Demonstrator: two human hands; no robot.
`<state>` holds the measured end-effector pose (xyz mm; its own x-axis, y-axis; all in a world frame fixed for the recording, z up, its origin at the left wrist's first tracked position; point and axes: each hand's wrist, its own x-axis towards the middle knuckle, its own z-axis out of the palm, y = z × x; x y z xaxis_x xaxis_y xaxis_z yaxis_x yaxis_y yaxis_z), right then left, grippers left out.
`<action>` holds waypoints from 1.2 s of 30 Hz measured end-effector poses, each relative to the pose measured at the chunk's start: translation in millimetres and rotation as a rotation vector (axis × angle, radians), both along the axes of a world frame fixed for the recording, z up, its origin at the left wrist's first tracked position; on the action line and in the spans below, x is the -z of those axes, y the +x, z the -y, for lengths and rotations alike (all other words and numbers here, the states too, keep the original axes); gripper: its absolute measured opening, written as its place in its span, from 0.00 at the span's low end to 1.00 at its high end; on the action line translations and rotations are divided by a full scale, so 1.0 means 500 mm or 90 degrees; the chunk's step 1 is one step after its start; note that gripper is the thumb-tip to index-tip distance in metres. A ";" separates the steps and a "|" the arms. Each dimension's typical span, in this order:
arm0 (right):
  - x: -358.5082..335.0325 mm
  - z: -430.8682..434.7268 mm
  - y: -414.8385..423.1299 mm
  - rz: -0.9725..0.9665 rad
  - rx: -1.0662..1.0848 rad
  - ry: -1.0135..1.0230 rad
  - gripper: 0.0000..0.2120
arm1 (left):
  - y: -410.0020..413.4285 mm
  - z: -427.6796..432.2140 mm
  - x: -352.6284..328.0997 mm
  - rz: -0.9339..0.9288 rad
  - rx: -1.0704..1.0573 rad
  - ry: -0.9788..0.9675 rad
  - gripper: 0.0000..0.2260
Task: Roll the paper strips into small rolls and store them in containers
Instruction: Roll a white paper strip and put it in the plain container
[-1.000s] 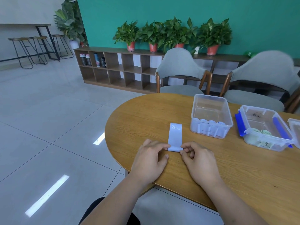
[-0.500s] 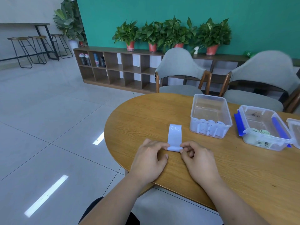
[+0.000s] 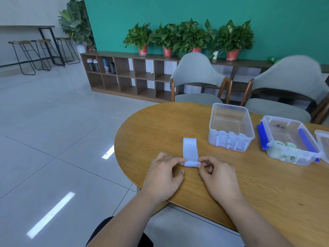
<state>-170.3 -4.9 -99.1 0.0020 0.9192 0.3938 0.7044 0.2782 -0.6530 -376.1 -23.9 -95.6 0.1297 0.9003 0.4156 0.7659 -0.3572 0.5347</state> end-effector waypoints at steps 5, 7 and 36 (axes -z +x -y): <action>0.005 -0.003 0.000 0.012 -0.005 0.009 0.12 | 0.000 0.000 -0.001 -0.029 0.007 -0.001 0.19; 0.006 -0.005 0.002 0.012 -0.006 0.009 0.12 | 0.000 0.000 -0.002 -0.026 0.009 -0.004 0.19; 0.019 -0.010 0.000 0.072 -0.021 0.055 0.12 | 0.003 0.006 -0.007 -0.045 0.004 -0.025 0.21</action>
<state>-170.2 0.0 -108.8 -0.0763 0.8809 0.4672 0.7617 0.3539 -0.5428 -374.7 -26.9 -92.2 0.1638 0.9147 0.3695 0.7997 -0.3425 0.4932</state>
